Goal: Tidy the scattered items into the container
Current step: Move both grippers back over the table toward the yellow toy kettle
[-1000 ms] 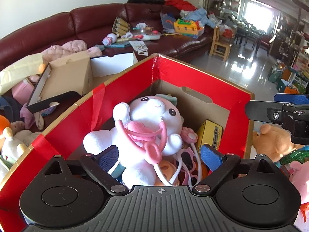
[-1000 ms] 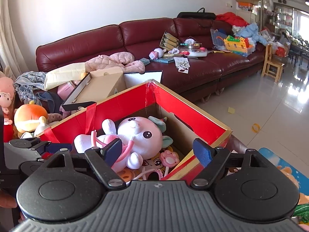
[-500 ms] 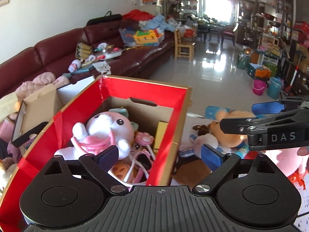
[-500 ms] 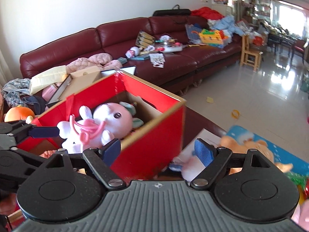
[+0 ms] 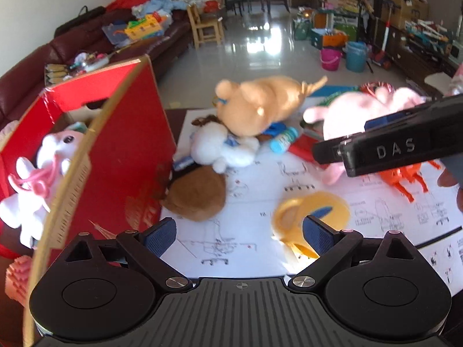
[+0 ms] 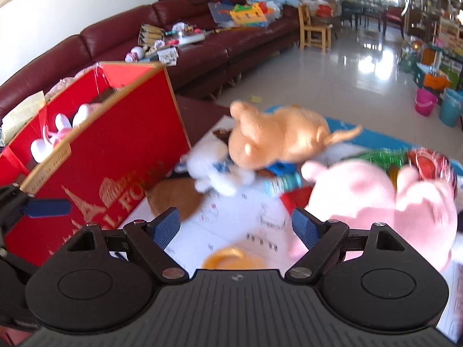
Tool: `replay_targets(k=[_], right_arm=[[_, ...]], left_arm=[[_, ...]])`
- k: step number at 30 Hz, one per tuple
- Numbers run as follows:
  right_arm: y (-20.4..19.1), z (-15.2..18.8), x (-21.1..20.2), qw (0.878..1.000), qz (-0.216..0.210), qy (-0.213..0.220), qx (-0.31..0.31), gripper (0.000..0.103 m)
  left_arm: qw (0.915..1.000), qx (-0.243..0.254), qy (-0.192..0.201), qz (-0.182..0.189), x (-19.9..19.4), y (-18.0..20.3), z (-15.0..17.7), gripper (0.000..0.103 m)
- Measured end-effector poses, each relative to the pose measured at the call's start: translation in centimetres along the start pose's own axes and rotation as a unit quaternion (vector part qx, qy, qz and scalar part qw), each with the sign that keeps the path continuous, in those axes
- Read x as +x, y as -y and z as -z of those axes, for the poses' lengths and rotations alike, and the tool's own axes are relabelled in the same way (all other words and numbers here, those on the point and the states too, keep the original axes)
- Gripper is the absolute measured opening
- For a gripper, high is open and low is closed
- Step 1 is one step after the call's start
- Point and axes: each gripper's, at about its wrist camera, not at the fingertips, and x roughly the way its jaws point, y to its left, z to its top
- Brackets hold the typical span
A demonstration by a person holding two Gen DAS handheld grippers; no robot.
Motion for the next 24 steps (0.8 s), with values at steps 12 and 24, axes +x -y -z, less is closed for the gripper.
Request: replay_targets(k=[12,24], right_arm=[[3.5,5.0,3.1,0.997,0.017,-0.061,0.052,0.083],[4.3,5.0,6.7,0.990,0.012,-0.096,0.100,0.063]], left_arm=[[0.9954,-0.006,-0.095,0.015,6.4,1.7,4.5,0.098],[0.9933,-0.010,-0.114,0.018,8.2,1.9,4.1,0.098]])
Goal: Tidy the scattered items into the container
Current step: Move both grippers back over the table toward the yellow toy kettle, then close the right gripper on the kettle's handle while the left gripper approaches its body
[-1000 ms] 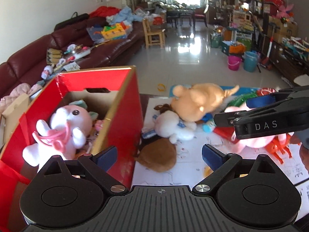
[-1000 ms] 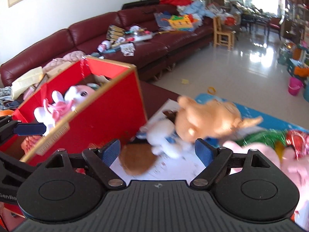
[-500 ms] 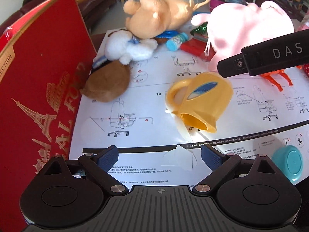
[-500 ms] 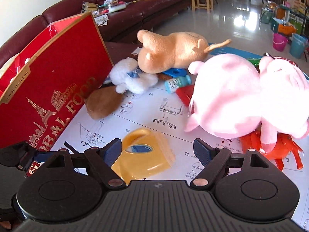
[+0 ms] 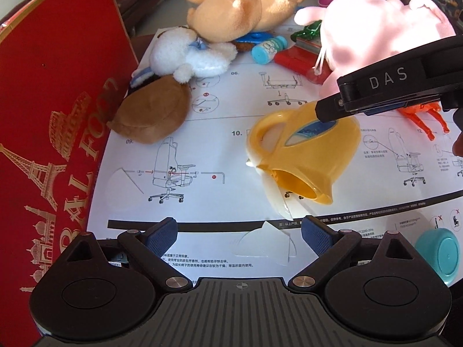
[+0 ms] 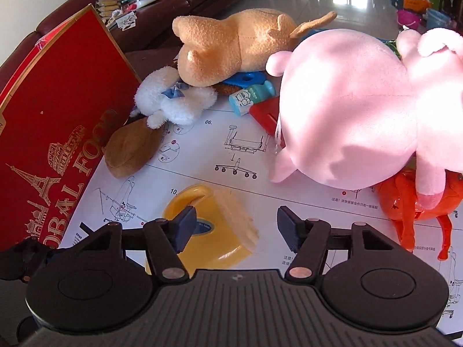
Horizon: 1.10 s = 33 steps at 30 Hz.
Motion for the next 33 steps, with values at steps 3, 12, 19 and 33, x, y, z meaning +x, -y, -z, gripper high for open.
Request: replay_targets(k=[3,12,19,33], right_arm=[[0.2,-0.2,0.7,1.000,-0.015,-0.009,0.009,0.059],[-0.7,1.2,0.0,0.998,-0.052,-0.027,-0.012,0.052],[-1.0,3.6,-1.0,0.995,-0.075,-0.067,-0.022,0.050],[-0.8,0.0,-0.9,0.998,-0.027,-0.033,-0.048,0.046]], left_arm=[[0.9998,-0.006,-0.004,-0.016,0.6,-0.7,-0.4,0.097],[0.9987,-0.028,0.000,-0.044,1.9,-2.6,-2.1,0.095],[0.9982,-0.035,0.012,-0.047,2.8,-3.5,-3.1,0.095],[0.9972,-0.056,0.043,-0.025,1.0,-5.5,-3.1,0.095]])
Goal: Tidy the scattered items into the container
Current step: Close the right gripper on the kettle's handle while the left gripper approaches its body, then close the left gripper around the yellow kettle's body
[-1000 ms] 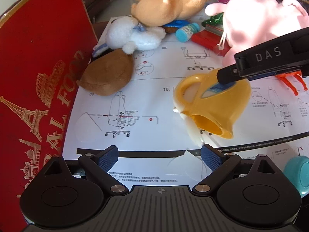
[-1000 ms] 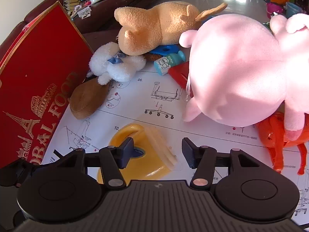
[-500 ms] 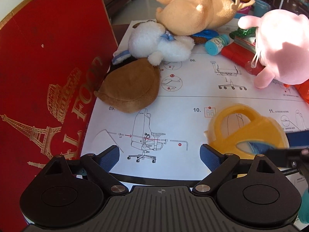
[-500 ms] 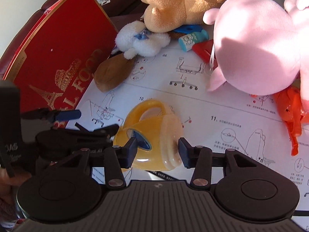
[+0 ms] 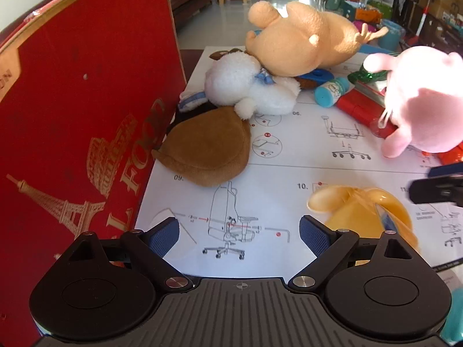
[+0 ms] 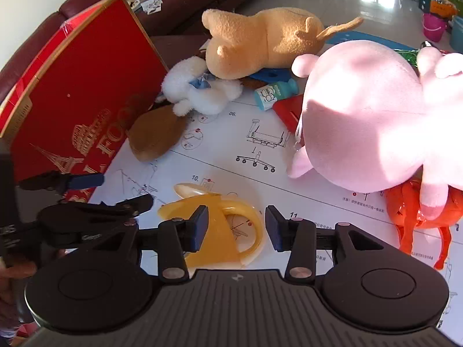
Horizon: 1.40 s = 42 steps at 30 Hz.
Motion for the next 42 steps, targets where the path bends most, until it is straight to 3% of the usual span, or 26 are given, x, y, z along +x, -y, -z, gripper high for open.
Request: replay_targets(k=[4,11,17,21,30,38,42], right_arm=[[0.4,0.6,2.6,0.999,0.023,-0.024,-0.005,0.038],[1.1,2.3,3.5,0.999,0.031,-0.031,0.004,0.029],[2.0,3.3,3.7,0.999,0.017,-0.032,0.029,0.020],[2.6,3.4,3.6,0.999,0.005,-0.025,0.048,0.018],[4.0,3.5,3.0,0.995,-0.026,-0.024,0.088,0.019],[3.2,3.3,3.9,0.996,-0.019,-0.020,0.083,0.021],[1.7,3.1,4.3,0.999,0.000,-0.010,0.044,0.019]], left_arm=[[0.9995,0.010,-0.004,0.029,-1.6,0.1,1.0,0.095],[0.9954,0.045,-0.006,0.085,-3.1,2.5,1.1,0.096],[0.9923,0.079,-0.004,0.096,-3.0,5.4,0.7,0.096],[0.9905,0.103,-0.007,0.090,-2.0,6.9,0.7,0.093],[0.9876,0.089,-0.005,0.129,-1.2,6.0,1.3,0.087],[0.9853,0.079,-0.022,0.150,-0.4,5.5,1.7,0.086],[0.9860,0.074,-0.026,0.147,-0.3,5.3,1.6,0.086]])
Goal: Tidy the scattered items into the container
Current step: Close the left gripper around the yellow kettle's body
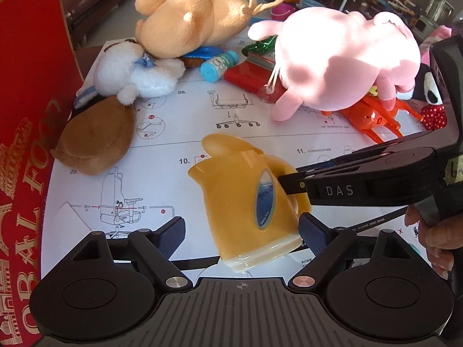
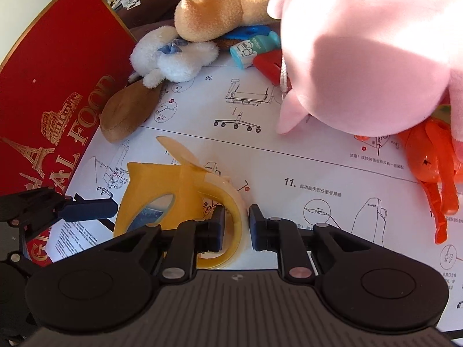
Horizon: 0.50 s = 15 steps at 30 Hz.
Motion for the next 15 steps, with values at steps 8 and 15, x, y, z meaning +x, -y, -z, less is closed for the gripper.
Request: replay_targets(k=[8,15], right_arm=[[-0.2,1.0,-1.5,1.000,-0.004,0.015,0.005,0.016],[-0.6,1.2,-2.7,0.999,-0.013,0.030,0.006,0.016]], left_arm=[[0.9994,-0.032,-0.016,0.003,-0.5,-1.7,-0.3,0.086],[0.9994,0.008,-0.031,-0.014,0.7,-0.1,-0.9,0.081]])
